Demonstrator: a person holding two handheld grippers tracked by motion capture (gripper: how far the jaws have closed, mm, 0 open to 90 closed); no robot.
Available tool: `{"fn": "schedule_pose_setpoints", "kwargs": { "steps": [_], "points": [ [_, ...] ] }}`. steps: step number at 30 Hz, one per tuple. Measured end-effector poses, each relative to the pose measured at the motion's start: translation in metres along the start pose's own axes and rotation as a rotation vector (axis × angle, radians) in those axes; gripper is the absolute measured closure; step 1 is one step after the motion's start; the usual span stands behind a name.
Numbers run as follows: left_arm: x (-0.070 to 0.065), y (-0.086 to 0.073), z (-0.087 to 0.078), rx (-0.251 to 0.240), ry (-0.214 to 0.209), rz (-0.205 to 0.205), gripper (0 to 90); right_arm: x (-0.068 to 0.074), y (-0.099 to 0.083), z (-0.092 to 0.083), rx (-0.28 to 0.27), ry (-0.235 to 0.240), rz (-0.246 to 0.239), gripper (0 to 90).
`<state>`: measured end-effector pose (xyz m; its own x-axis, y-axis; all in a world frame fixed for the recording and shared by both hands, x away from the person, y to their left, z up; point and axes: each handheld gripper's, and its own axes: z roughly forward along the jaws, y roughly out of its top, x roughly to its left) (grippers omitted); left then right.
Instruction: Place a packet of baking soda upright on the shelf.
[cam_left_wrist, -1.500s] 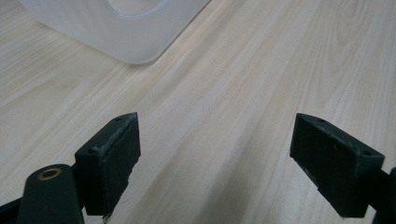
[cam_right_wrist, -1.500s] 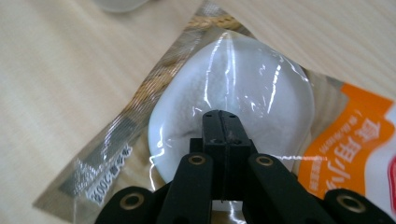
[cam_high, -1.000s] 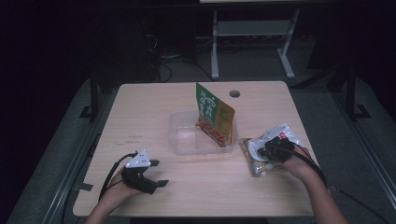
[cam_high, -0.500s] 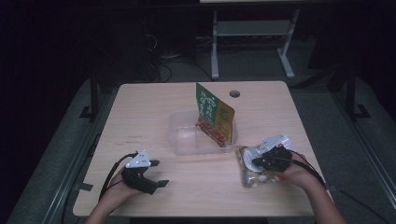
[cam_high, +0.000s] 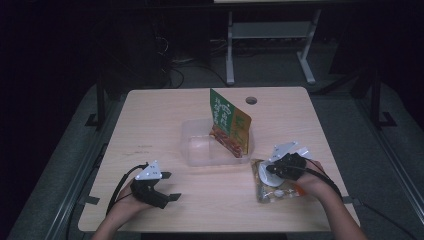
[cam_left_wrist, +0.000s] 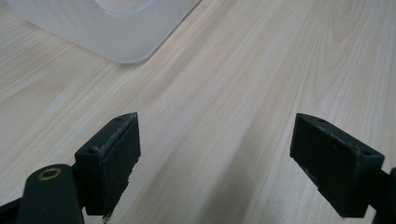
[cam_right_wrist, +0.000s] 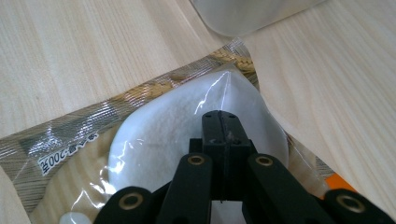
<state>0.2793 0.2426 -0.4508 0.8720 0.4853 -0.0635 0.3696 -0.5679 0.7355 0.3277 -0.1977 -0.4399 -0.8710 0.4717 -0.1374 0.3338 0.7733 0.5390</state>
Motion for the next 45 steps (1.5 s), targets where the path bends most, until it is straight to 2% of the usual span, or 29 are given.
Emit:
{"fn": "schedule_pose_setpoints", "kwargs": {
  "steps": [4,10,11,18,21,23,25,28,30,32,34,35,37,42,45],
  "points": [
    [0.0,0.0,0.001,0.003,-0.004,0.002,15.6,0.0,-0.002,-0.001,0.0,0.031,0.004,90.0],
    [-0.001,0.001,0.001,0.005,-0.006,0.003,15.6,0.004,-0.005,-0.002,-0.02,0.075,-0.026,90.0],
    [-0.001,0.001,0.001,0.006,-0.006,0.004,15.6,0.007,-0.003,-0.001,-0.025,0.092,-0.03,90.0],
    [-0.001,0.001,0.002,0.006,-0.007,0.005,15.6,0.024,0.01,0.006,-0.048,0.116,-0.054,90.0],
    [-0.001,0.001,0.002,0.007,-0.006,0.007,15.6,0.037,0.023,0.012,-0.056,0.134,-0.093,90.0],
    [-0.001,0.001,0.002,0.006,-0.007,0.008,15.6,0.043,0.03,0.013,-0.053,0.124,-0.135,90.0],
    [-0.001,0.001,0.001,0.004,-0.008,0.003,15.6,0.044,0.032,0.012,-0.055,0.12,-0.147,90.0],
    [0.0,0.0,0.0,0.004,-0.006,0.008,15.6,0.041,0.03,-0.001,-0.064,0.125,-0.138,90.0],
    [0.0,0.0,0.0,0.003,-0.006,0.009,15.6,0.042,0.023,-0.005,-0.038,0.13,-0.129,90.0],
    [0.0,0.0,0.0,0.003,-0.006,0.01,15.6,0.042,0.016,-0.005,-0.005,0.145,-0.141,90.0],
    [-0.001,0.0,0.001,0.005,-0.009,0.007,15.6,0.041,0.013,-0.004,-0.019,0.175,-0.115,90.0],
    [-0.001,0.0,0.001,0.004,-0.009,0.005,15.6,0.04,0.013,-0.003,-0.016,0.187,-0.12,90.0],
    [-0.002,0.001,0.002,0.007,-0.008,0.015,15.6,0.042,0.017,-0.001,-0.02,0.207,-0.126,90.0],
    [-0.002,0.001,0.003,0.009,-0.012,0.007,15.6,0.055,0.027,0.006,-0.049,0.264,-0.161,90.0],
    [-0.003,0.001,0.003,0.008,-0.013,0.006,15.6,0.063,0.035,0.011,-0.061,0.274,-0.192,90.0]
  ]
}}
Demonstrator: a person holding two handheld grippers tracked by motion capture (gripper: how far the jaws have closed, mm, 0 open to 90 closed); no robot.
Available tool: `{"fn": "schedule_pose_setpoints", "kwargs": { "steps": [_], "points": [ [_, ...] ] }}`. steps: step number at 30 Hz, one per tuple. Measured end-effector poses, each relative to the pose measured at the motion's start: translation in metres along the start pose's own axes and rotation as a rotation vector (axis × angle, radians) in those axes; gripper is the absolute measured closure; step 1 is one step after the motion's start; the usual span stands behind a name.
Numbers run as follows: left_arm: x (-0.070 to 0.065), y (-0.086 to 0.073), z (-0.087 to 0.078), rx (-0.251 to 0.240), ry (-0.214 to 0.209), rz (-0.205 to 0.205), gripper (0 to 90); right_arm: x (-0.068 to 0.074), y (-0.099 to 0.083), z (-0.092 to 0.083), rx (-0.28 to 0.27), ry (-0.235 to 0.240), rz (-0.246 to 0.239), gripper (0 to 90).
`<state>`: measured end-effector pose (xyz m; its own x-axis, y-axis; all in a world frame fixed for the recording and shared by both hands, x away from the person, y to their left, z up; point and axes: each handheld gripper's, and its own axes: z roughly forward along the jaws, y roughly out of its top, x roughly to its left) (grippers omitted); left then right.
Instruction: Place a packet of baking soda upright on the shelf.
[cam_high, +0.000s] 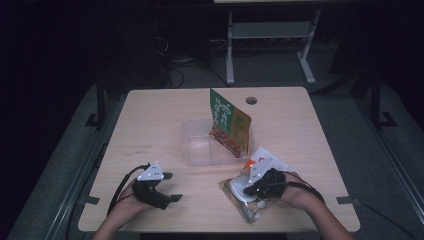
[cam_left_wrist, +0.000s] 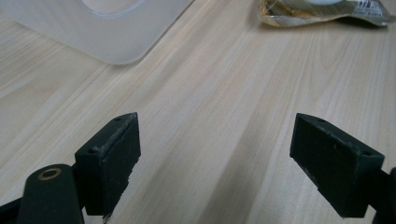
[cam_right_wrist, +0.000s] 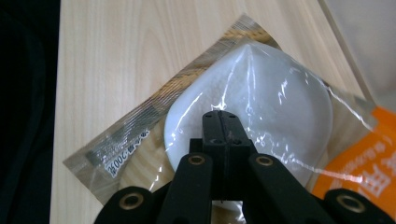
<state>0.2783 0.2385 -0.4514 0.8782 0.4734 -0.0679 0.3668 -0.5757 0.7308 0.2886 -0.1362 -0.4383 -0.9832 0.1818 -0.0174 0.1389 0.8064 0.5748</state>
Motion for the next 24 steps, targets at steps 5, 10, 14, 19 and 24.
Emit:
{"fn": "schedule_pose_setpoints", "kwargs": {
  "steps": [5,10,14,19,24],
  "points": [
    [0.0,0.0,0.0,-0.001,0.0,0.006,15.6,0.008,0.019,0.014,-0.008,0.032,-0.049,90.0],
    [-0.001,0.001,-0.001,-0.002,-0.003,0.009,15.6,0.017,0.041,0.029,-0.018,0.054,-0.108,90.0],
    [-0.001,0.001,-0.001,-0.006,-0.003,0.009,15.6,0.024,0.057,0.04,-0.019,0.075,-0.158,90.0],
    [-0.001,0.001,-0.002,-0.013,-0.008,0.012,15.6,0.033,0.076,0.053,-0.028,0.098,-0.203,90.0],
    [-0.003,0.005,-0.003,-0.041,-0.034,0.005,15.9,0.032,0.075,0.045,-0.057,0.079,-0.185,90.0]
  ]
}}
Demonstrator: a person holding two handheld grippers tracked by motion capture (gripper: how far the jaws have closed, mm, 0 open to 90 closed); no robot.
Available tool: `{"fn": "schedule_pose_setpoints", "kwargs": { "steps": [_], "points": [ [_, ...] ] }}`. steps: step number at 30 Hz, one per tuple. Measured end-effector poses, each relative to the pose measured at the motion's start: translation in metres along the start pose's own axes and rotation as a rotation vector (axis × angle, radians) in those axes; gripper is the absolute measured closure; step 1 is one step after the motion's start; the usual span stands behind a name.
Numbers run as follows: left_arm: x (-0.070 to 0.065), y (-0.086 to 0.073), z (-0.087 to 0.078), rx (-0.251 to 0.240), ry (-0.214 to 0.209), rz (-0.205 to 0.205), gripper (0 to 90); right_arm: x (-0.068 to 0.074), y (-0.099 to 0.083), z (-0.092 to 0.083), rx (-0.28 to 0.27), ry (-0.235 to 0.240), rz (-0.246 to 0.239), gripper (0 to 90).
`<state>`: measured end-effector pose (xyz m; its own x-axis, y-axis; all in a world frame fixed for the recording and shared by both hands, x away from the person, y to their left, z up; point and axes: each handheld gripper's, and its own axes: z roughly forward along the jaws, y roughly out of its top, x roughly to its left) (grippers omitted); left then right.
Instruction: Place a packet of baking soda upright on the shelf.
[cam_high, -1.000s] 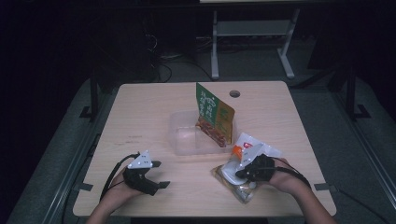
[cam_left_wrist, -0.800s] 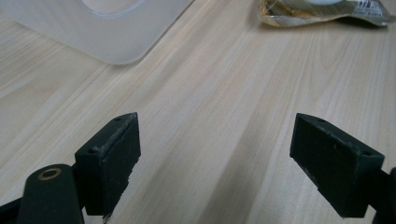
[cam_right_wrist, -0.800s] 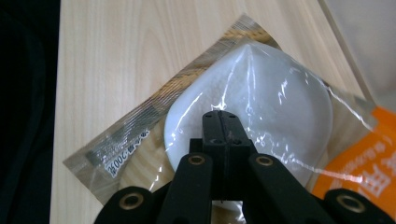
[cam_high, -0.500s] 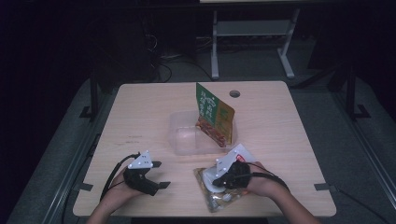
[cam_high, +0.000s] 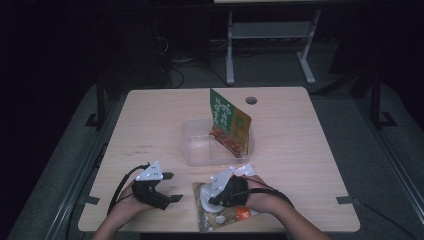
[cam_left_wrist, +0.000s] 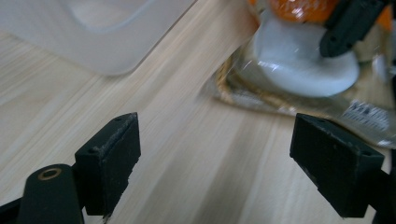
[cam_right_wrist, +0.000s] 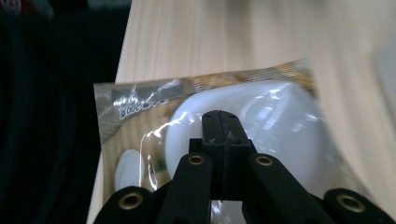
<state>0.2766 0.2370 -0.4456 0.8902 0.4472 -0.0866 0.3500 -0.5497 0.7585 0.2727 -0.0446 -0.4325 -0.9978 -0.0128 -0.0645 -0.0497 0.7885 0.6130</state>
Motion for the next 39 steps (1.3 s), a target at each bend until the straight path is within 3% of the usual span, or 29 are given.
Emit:
{"fn": "schedule_pose_setpoints", "kwargs": {
  "steps": [1,2,7,8,9,14,18,21,22,23,25,33,36,39],
  "points": [
    [-0.001,0.004,0.001,-0.014,-0.022,0.002,16.7,-0.004,-0.006,-0.014,-0.047,-0.025,0.053,90.0],
    [-0.002,0.006,0.003,-0.019,-0.028,0.005,16.8,-0.006,-0.01,-0.021,-0.065,-0.048,0.077,89.6],
    [-0.008,0.02,0.017,-0.014,-0.078,0.024,18.0,-0.011,-0.04,-0.052,-0.099,-0.146,0.238,69.2],
    [-0.008,0.02,0.017,-0.014,-0.078,0.024,18.2,-0.011,-0.04,-0.052,-0.099,-0.146,0.238,69.2],
    [-0.009,0.023,0.02,-0.011,-0.09,0.031,18.9,-0.01,-0.051,-0.064,-0.119,-0.178,0.312,63.4],
    [-0.017,0.047,0.047,0.006,-0.15,0.085,21.5,-0.002,-0.077,-0.086,-0.157,-0.27,0.434,49.9],
    [-0.019,0.06,0.071,0.034,-0.2,0.107,23.1,0.005,-0.094,-0.096,-0.169,-0.318,0.463,43.9],
    [-0.018,0.065,0.083,0.058,-0.217,0.107,23.5,0.005,-0.099,-0.099,-0.174,-0.325,0.474,43.0],
    [-0.017,0.068,0.094,0.079,-0.241,0.104,24.4,0.003,-0.1,-0.1,-0.182,-0.334,0.484,41.9],
    [-0.017,0.068,0.094,0.079,-0.241,0.104,26.4,0.003,-0.1,-0.1,-0.182,-0.334,0.484,41.9],
    [-0.018,0.071,0.107,0.11,-0.28,0.115,28.7,0.002,-0.1,-0.098,-0.177,-0.33,0.478,40.8],
    [-0.019,0.067,0.11,0.136,-0.35,0.087,45.1,0.0,-0.1,-0.096,-0.174,-0.332,0.467,39.8],
    [-0.02,0.066,0.109,0.133,-0.36,0.095,52.8,0.0,-0.1,-0.096,-0.176,-0.338,0.462,39.8],
    [-0.022,0.066,0.108,0.132,-0.341,0.111,62.9,0.0,-0.099,-0.096,-0.179,-0.342,0.46,39.7]
  ]
}}
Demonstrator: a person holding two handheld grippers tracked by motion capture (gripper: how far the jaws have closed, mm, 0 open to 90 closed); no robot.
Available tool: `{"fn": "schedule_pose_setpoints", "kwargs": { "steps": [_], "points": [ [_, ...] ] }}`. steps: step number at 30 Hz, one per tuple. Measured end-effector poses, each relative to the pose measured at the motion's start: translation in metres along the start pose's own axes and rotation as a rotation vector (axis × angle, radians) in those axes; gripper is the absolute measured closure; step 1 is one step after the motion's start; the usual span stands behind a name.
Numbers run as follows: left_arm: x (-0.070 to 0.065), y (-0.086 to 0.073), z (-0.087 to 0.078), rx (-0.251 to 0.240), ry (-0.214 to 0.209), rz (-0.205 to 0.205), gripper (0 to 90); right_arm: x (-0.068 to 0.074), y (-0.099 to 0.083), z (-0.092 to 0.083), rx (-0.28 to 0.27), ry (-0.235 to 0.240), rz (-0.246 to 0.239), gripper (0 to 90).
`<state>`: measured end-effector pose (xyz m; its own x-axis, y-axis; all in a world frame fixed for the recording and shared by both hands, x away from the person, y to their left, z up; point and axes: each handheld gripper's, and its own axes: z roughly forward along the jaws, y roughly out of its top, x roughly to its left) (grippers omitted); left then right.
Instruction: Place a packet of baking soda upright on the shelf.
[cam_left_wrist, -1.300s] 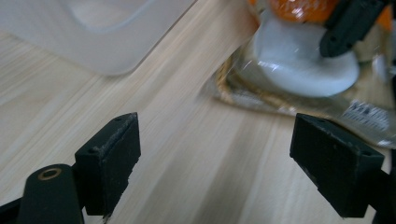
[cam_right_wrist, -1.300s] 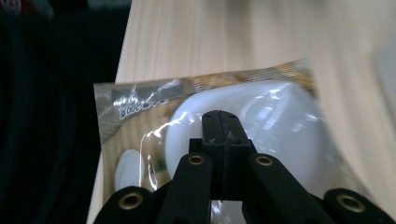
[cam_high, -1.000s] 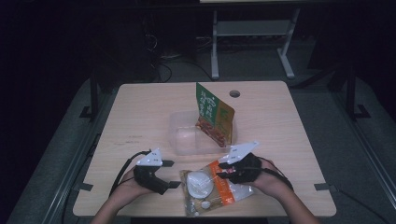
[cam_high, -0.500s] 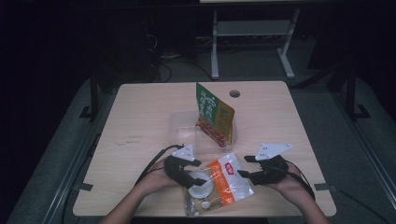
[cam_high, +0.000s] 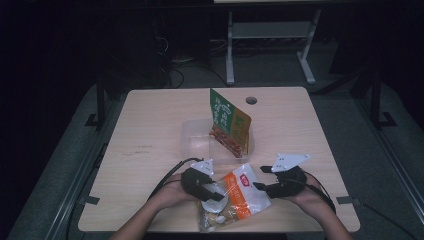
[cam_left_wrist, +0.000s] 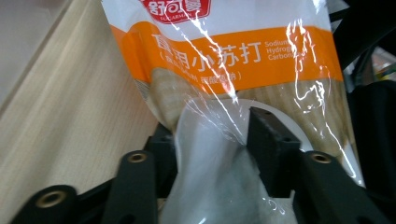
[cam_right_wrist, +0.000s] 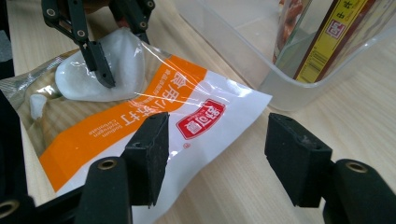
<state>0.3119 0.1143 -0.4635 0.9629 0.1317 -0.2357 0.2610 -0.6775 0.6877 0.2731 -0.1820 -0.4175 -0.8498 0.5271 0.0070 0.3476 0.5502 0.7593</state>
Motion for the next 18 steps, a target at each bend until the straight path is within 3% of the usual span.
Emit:
{"fn": "schedule_pose_setpoints", "kwargs": {
  "steps": [2,3,8,12,14,17,18],
  "points": [
    [-0.001,0.001,0.0,0.004,0.008,0.0,66.7,-0.001,0.0,0.0,-0.003,-0.003,-0.003,39.6],
    [-0.002,0.001,-0.001,0.003,0.01,-0.003,75.0,-0.001,0.0,-0.001,-0.006,-0.008,0.002,39.5],
    [-0.003,-0.001,-0.004,-0.011,0.009,-0.01,85.9,-0.003,-0.001,-0.003,-0.026,-0.027,-0.001,40.5],
    [-0.007,0.0,-0.007,-0.022,0.023,-0.016,88.3,-0.004,-0.001,-0.006,-0.046,-0.033,-0.004,41.1],
    [-0.013,0.0,-0.014,-0.048,0.048,-0.004,88.7,-0.005,-0.002,-0.008,-0.063,-0.042,0.006,41.4],
    [-0.018,-0.001,-0.025,-0.109,0.049,-0.019,89.0,-0.006,-0.002,-0.01,-0.075,-0.052,0.008,41.4],
    [-0.018,-0.001,-0.025,-0.109,0.049,-0.019,89.1,-0.007,-0.003,-0.01,-0.081,-0.05,0.007,41.4]
  ]
}}
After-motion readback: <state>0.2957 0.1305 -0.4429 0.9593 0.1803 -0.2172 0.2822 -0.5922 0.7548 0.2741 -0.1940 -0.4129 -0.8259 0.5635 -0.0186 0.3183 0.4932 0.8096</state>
